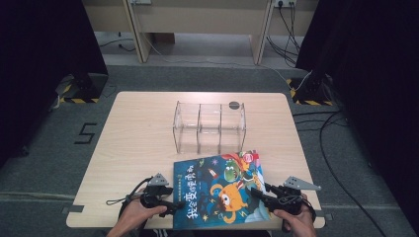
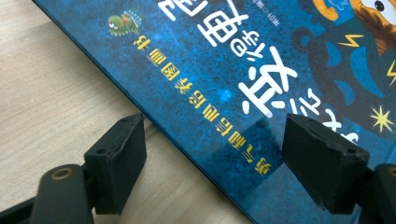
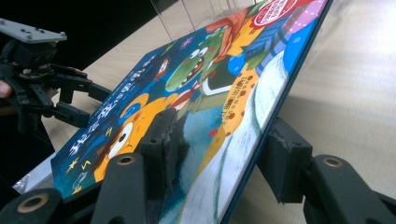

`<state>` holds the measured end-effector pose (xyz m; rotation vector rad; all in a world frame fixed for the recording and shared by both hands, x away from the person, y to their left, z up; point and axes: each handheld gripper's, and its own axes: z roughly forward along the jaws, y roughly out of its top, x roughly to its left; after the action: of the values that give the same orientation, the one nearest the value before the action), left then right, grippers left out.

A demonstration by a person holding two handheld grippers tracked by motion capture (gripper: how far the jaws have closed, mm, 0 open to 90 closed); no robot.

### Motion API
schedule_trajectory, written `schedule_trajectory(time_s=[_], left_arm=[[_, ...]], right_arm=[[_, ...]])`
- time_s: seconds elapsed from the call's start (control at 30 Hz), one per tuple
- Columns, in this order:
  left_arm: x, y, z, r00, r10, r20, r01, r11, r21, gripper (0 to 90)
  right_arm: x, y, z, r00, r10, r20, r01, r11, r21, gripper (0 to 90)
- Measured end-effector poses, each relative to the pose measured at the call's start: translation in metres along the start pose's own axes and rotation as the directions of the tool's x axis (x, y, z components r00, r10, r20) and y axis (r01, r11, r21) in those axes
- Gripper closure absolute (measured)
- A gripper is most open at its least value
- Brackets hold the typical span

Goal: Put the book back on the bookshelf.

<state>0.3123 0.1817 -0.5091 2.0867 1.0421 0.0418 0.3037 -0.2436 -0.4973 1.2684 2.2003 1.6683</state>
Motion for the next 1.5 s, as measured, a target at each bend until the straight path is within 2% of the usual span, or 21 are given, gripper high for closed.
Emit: schedule_trajectory(time_s=[0.17,0.23,0.33,0.4,0.53,0.6,0.67,0.73,0.83,0.93,1.0,1.07,1.17,1.2,1.3,1.37,1.4,1.47,1.5], left_arm=[[0.000,0.001,0.001,0.9998,-0.015,0.011,0.015,0.9999,-0.005,20.5],[0.001,0.001,0.001,0.9992,-0.032,0.026,0.032,0.9994,-0.009,20.2],[0.001,0.001,0.001,0.9987,-0.037,0.036,0.037,0.9992,-0.013,19.9],[0.002,0.001,0.001,0.9976,-0.050,0.048,0.051,0.9986,-0.013,19.9],[0.004,0.002,0.002,0.9951,-0.070,0.069,0.072,0.9973,-0.018,17.9],[0.005,0.002,0.003,0.9915,-0.092,0.092,0.094,0.9952,-0.025,17.6],[0.004,0.002,0.003,0.9898,-0.092,0.109,0.096,0.9947,-0.036,20.8],[0.003,0.003,0.005,0.9904,-0.091,0.103,0.095,0.9952,-0.026,21.2],[0.005,0.004,0.005,0.9861,-0.120,0.115,0.124,0.9919,-0.029,23.2],[0.007,0.004,0.002,0.9827,-0.138,0.124,0.145,0.9883,-0.047,29.2],[0.008,0.003,-0.001,0.9821,-0.137,0.129,0.147,0.9868,-0.068,34.5],[0.007,0.004,-0.003,0.9838,-0.120,0.133,0.132,0.9871,-0.089,38.5],[0.006,0.004,-0.004,0.9823,-0.119,0.145,0.135,0.9850,-0.108,42.2],[0.007,0.004,-0.004,0.9801,-0.126,0.153,0.144,0.9836,-0.109,43.3],[0.010,0.003,-0.005,0.9685,-0.159,0.192,0.186,0.9732,-0.135,48.3],[0.009,0.004,-0.007,0.9641,-0.153,0.217,0.190,0.9687,-0.160,51.9],[0.008,0.005,-0.008,0.9654,-0.136,0.222,0.177,0.9682,-0.177,53.2],[0.005,0.008,-0.010,0.9729,-0.101,0.208,0.142,0.9700,-0.197,53.4],[0.005,0.008,-0.010,0.9729,-0.098,0.209,0.141,0.9691,-0.202,53.6]], right_arm=[[0.000,0.000,0.000,0.9997,-0.025,-0.002,0.025,1.000,-0.011,50.6],[0.000,0.001,-0.002,0.9990,-0.045,-0.007,0.045,0.999,-0.020,50.6],[0.000,0.002,-0.002,0.9970,-0.076,-0.015,0.075,0.997,-0.034,50.6],[0.000,0.002,-0.003,0.9966,-0.080,-0.019,0.079,0.996,-0.036,50.6],[0.001,0.004,-0.004,0.9923,-0.120,-0.030,0.118,0.992,-0.051,50.6],[0.002,0.005,-0.006,0.9888,-0.144,-0.040,0.141,0.988,-0.057,50.6],[0.003,0.005,-0.007,0.9871,-0.155,-0.042,0.152,0.986,-0.064,50.6],[0.002,0.004,-0.007,0.9880,-0.148,-0.044,0.145,0.987,-0.063,50.6],[0.000,0.003,-0.008,0.9890,-0.139,-0.050,0.136,0.989,-0.065,50.6],[-0.001,0.002,-0.007,0.9923,-0.117,-0.041,0.115,0.992,-0.044,50.5],[-0.003,0.000,-0.007,0.9942,-0.103,-0.032,0.102,0.994,-0.027,50.3],[-0.005,-0.001,-0.006,0.9960,-0.088,-0.015,0.088,0.996,-0.003,50.0],[-0.008,-0.002,-0.006,0.9965,-0.083,0.004,0.083,0.996,0.020,49.4],[-0.009,-0.002,-0.006,0.9966,-0.082,0.006,0.082,0.996,0.021,49.3],[-0.010,-0.003,-0.006,0.9971,-0.075,0.013,0.075,0.997,0.031,49.1],[-0.012,-0.004,-0.004,0.9975,-0.066,0.026,0.065,0.997,0.049,48.8],[-0.013,-0.005,-0.004,0.9976,-0.062,0.030,0.060,0.996,0.059,48.7],[-0.014,-0.006,-0.003,0.9980,-0.055,0.032,0.053,0.996,0.065,48.5],[-0.014,-0.005,-0.004,0.9974,-0.062,0.036,0.060,0.996,0.063,48.5]])
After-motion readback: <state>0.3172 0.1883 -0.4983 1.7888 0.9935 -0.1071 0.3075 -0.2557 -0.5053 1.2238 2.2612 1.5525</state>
